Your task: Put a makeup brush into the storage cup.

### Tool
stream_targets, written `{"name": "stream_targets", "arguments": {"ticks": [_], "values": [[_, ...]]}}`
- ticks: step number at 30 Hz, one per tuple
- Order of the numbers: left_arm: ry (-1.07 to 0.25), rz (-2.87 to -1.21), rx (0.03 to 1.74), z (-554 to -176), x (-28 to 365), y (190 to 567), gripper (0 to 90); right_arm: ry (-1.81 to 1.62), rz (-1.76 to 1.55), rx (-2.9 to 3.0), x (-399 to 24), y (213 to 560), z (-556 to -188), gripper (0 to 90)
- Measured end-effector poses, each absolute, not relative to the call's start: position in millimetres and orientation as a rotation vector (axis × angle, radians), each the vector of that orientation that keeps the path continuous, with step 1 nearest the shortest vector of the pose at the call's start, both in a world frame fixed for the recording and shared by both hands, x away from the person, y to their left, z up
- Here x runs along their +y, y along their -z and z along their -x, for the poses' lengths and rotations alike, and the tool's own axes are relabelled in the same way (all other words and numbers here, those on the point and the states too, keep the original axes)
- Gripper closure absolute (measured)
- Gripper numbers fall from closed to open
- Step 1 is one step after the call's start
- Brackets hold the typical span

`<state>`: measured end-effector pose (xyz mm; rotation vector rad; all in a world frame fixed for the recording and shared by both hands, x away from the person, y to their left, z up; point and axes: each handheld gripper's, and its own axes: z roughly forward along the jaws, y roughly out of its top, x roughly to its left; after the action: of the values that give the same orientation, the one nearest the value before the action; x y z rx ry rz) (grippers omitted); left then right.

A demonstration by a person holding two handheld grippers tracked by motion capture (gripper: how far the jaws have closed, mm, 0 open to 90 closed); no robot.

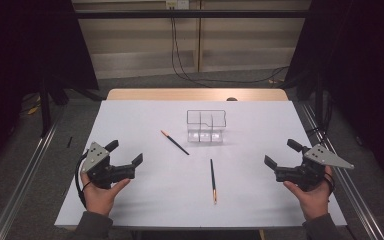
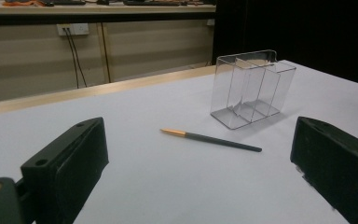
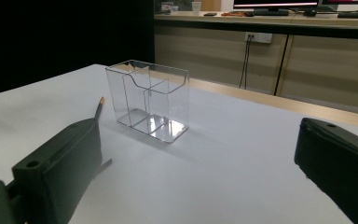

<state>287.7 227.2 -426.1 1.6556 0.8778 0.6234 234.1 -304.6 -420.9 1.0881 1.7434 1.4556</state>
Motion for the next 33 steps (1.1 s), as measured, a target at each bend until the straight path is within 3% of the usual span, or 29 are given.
{"name": "stream_targets", "arguments": {"ticks": [33], "values": [[-0.577, -1.638, 0.901, -323, 193, 436, 4.0, -1.428, -1.055, 1.777, -300, 422, -230, 0.1]]}}
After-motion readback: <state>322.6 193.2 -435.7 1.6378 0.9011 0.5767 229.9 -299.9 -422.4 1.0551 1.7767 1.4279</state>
